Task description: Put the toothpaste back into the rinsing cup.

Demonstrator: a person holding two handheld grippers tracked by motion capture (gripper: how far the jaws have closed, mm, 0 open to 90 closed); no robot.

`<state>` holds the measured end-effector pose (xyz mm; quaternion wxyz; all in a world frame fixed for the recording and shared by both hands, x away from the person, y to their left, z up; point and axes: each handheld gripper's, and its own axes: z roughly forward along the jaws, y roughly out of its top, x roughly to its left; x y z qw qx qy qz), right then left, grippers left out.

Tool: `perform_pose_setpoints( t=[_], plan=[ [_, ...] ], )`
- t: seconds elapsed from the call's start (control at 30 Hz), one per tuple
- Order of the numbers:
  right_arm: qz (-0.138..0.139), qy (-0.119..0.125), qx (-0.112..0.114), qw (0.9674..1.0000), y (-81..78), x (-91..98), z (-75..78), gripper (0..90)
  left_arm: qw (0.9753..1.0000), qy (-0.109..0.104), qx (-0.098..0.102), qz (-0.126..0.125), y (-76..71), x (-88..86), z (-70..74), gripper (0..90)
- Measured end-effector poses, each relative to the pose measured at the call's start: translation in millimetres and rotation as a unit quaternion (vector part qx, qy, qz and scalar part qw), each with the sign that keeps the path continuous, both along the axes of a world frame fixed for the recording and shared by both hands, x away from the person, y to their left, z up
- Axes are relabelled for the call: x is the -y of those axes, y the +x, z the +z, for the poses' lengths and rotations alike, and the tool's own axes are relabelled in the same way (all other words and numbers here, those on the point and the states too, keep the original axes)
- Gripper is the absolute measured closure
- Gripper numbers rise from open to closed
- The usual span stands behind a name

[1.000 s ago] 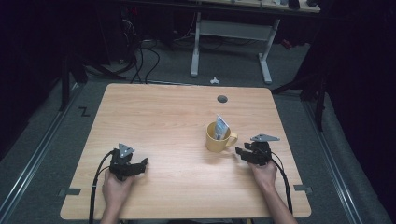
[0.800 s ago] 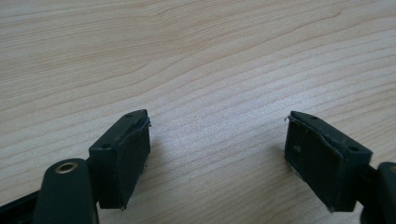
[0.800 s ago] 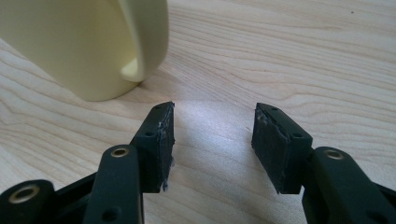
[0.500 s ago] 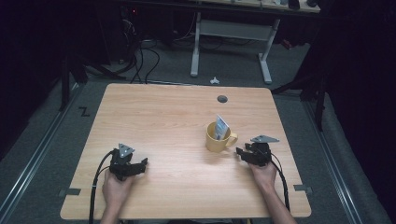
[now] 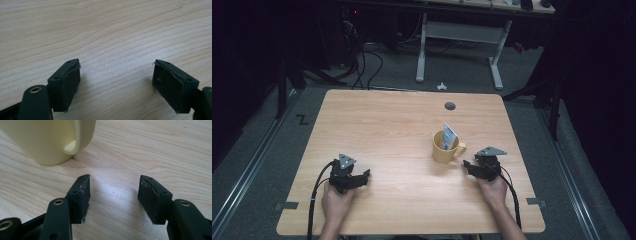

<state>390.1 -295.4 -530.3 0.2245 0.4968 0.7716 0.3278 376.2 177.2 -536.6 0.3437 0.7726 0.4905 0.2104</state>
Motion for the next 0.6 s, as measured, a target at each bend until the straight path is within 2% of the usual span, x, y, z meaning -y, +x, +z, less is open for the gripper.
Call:
perform_pose_setpoints(
  t=[0.6],
  plan=[
    [0.000, 0.000, -0.001, 1.0000, -0.2, -0.4, 0.0, 42.3, 1.0000, 0.000, 0.000, 0.000, -0.2, 0.2, 0.0, 22.7]
  ],
)
